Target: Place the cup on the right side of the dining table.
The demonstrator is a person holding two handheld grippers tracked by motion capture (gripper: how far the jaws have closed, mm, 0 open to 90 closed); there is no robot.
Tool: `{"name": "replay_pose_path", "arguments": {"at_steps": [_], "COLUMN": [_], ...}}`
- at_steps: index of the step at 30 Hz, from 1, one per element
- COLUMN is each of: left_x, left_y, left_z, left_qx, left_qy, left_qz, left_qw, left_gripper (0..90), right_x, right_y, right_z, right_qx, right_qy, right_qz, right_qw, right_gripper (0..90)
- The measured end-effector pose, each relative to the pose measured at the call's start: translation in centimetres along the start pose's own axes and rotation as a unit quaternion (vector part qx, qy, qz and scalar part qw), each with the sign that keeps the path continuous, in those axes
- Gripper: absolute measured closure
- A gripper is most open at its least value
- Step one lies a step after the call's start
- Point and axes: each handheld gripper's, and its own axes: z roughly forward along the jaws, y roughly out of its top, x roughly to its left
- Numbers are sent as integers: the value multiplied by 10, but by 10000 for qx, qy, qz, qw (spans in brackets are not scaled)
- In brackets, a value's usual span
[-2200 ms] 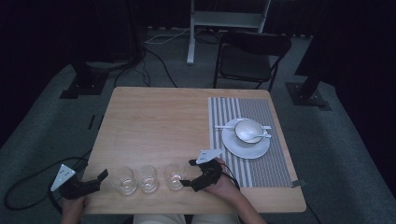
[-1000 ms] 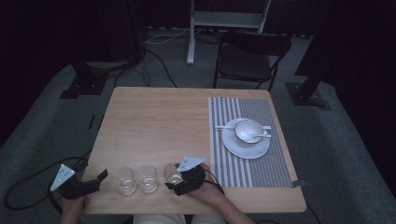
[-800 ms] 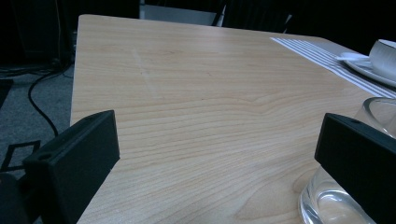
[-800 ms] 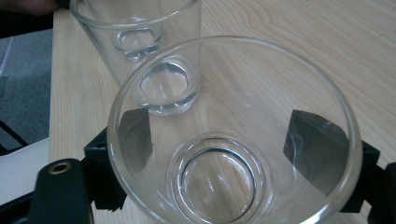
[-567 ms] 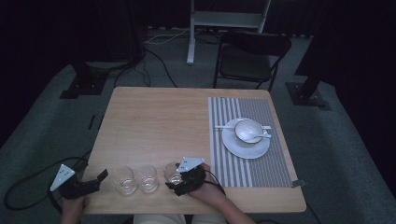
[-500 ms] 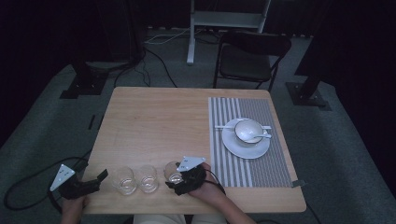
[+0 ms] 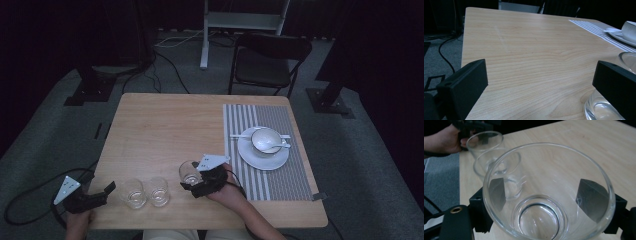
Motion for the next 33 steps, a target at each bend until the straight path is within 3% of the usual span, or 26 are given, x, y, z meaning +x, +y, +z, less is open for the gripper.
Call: {"name": "replay_pose_path", "arguments": {"at_steps": [9, 15, 16, 22, 28, 33], "left_x": [0, 0, 0, 1, 0, 1], "left_y": [0, 0, 0, 0, 0, 0], "left_z": [0, 0, 0, 0, 0, 0], "left_qx": [-2, -21, -21, -22, -21, -10], "left_qy": [6, 8, 8, -4, 6, 27], "left_qz": [-8, -24, -24, -44, -57, -80], "left_qw": [10000, 10000, 10000, 10000, 10000, 10000], "left_gripper": [2, 3, 2, 2, 2, 2], "right_x": [-30, -61, -61, -91, -124, -153], "right_y": [23, 43, 43, 58, 64, 62], "right_z": [-19, -38, -38, -55, -68, -76], "right_qx": [-234, -564, -564, -688, -650, -582], "right_qy": [-184, -441, -441, -814, -1118, -1425], "right_qz": [140, 352, 352, 512, 716, 991], "right_qw": [9995, 9968, 9968, 9930, 9890, 9831], "right_gripper": [195, 195, 195, 195, 195, 195]}}
